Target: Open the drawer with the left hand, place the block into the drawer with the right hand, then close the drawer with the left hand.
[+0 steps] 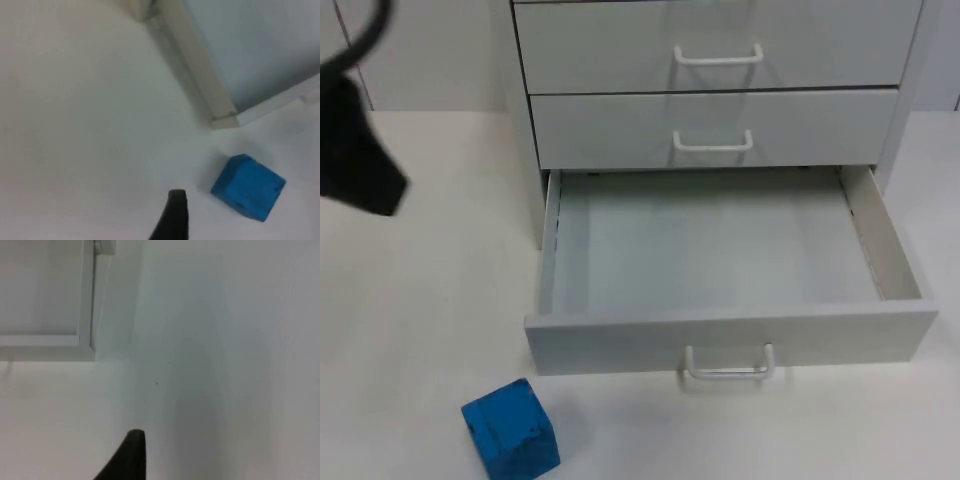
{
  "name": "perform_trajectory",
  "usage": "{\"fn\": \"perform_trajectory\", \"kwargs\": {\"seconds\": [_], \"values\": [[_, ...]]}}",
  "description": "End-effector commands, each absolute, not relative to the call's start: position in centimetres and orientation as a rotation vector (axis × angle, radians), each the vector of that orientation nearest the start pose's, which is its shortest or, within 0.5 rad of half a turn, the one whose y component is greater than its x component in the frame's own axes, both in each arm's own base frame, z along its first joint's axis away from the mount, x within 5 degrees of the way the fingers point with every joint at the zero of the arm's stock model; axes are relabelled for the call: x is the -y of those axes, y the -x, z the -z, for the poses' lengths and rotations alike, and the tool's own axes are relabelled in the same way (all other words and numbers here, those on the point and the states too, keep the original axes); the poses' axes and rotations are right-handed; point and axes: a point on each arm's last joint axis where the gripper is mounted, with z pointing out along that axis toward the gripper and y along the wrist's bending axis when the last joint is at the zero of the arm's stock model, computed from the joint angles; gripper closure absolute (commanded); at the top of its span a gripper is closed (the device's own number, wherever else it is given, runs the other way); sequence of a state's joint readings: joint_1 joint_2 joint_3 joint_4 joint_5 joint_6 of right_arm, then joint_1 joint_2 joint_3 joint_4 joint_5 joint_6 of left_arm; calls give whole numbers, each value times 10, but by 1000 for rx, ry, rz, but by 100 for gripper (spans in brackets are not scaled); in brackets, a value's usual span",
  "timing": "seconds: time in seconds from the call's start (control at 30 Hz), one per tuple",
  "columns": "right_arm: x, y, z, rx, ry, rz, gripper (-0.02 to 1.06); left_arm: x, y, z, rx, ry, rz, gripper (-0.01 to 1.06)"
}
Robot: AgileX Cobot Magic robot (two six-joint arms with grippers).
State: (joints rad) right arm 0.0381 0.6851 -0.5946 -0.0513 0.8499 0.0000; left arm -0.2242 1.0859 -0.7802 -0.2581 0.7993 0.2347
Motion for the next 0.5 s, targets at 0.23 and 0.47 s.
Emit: {"fn": "perform_trajectory", "kwargs": {"seconds": [0.23, 0.47], "values": [[-3, -117, -287, -2407, 81, 11, -1, 24, -155, -297, -2486, -173, 153, 30], [-5, -117, -287, -2411, 111, -3, -1, 8, -131, -311, -2430, -60, -1, 22]]}}
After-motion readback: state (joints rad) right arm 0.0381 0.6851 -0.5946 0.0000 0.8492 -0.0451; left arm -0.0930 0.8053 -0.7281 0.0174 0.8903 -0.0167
